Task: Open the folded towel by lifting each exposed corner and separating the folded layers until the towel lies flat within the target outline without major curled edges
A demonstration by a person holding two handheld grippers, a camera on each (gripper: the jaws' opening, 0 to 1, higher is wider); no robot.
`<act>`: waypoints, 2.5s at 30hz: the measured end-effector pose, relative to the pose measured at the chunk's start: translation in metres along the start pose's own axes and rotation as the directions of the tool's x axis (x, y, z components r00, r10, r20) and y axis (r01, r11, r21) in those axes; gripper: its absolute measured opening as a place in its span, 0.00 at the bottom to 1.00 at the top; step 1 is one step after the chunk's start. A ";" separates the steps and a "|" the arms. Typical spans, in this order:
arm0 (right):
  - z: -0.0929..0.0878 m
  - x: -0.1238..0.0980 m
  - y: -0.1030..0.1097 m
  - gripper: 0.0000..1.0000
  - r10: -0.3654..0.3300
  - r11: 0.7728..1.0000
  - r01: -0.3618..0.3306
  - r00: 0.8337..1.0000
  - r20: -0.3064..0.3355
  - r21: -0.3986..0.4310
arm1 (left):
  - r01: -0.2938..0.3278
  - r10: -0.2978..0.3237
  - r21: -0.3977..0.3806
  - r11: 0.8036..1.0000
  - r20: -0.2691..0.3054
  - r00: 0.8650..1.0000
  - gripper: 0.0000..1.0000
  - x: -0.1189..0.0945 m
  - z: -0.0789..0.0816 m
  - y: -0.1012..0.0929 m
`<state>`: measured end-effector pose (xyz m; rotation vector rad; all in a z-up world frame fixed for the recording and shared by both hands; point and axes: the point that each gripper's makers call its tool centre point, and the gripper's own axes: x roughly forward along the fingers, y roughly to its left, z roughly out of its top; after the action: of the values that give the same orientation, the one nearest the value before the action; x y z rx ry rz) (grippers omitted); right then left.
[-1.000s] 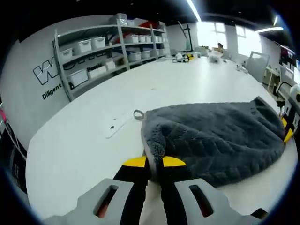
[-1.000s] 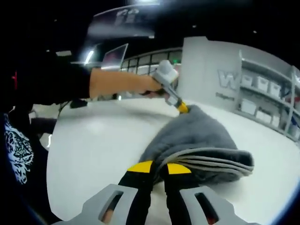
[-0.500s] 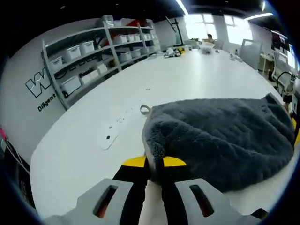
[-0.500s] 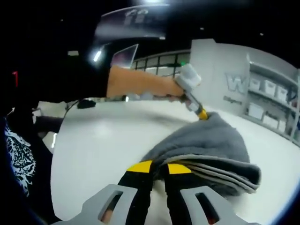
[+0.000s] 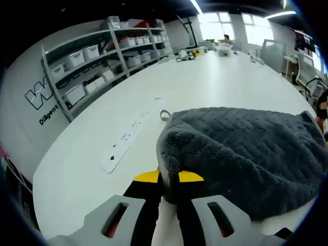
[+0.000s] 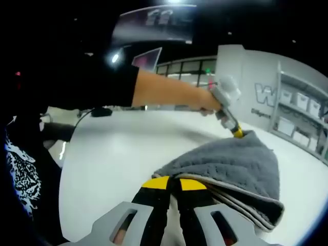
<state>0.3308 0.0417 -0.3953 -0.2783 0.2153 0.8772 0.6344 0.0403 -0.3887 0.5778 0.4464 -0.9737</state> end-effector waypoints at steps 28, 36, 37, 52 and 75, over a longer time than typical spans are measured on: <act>0.079 -0.066 -0.060 0.95 -0.029 0.999 0.034 0.937 0.347 -0.010 | -0.193 0.262 -0.251 0.948 0.282 0.923 1.00 -0.132 0.037 0.034; 0.086 -0.089 -0.121 1.00 -0.100 0.994 0.082 0.949 0.300 0.071 | -0.213 0.314 -0.325 0.922 0.301 0.900 1.00 -0.205 0.020 0.023; 0.085 -0.090 -0.126 1.00 -0.095 0.992 0.066 0.956 0.278 0.110 | -0.230 0.329 -0.322 0.918 0.296 0.897 1.00 -0.213 0.015 0.023; 0.075 -0.101 -0.269 0.99 -0.280 0.954 0.242 0.932 0.230 0.178 | -0.291 0.457 -0.436 0.852 0.345 0.820 1.00 -0.257 -0.023 -0.011; 0.004 -0.100 -0.324 0.99 -0.396 0.896 0.327 0.894 0.207 0.300 | -0.238 0.433 -0.497 0.835 0.326 0.840 1.00 -0.217 -0.066 -0.030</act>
<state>0.5219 -0.2264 -0.3130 0.0461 0.0233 0.4949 0.4953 0.2074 -0.3186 0.0143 0.1431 -0.5912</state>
